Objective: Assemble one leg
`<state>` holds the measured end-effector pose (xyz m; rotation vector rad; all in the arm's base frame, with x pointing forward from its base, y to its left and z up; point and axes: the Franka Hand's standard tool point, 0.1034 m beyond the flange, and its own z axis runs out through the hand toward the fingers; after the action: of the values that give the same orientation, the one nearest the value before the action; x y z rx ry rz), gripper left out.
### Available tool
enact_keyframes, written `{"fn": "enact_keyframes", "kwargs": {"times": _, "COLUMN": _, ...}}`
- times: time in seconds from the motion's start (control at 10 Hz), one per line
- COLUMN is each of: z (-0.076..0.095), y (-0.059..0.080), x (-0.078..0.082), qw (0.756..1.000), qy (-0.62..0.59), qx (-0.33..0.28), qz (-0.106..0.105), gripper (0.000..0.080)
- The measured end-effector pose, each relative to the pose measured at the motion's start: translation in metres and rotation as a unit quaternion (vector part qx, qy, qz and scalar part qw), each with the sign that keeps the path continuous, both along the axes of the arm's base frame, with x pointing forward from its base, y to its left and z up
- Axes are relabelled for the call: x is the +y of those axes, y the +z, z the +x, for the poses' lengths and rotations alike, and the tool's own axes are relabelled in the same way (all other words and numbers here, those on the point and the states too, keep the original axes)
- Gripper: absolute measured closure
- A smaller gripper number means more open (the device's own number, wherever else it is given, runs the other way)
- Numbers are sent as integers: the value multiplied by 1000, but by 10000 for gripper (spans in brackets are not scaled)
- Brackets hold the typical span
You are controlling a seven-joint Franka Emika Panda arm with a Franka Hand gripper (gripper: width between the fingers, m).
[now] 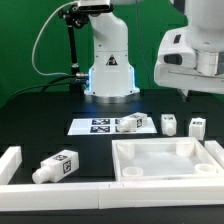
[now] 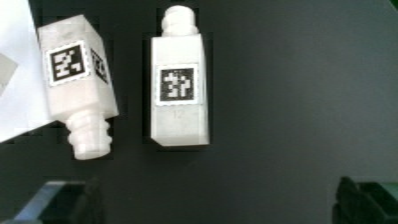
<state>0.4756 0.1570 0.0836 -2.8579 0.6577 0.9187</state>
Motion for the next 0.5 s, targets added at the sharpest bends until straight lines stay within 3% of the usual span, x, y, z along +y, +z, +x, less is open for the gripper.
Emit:
{"fn": "enact_keyframes", "kwargs": {"times": 0.2, "z": -1, "y": -13, "x": -10, "qw": 998, "qy": -17, "qx": 25, "qz": 51, "gripper": 151}}
{"fn": "enact_keyframes", "kwargs": {"times": 0.5, "z": -3, "y": -17, "x": -16, "qw": 991, "qy": -8, "qx": 112, "qz": 79, "gripper": 151}}
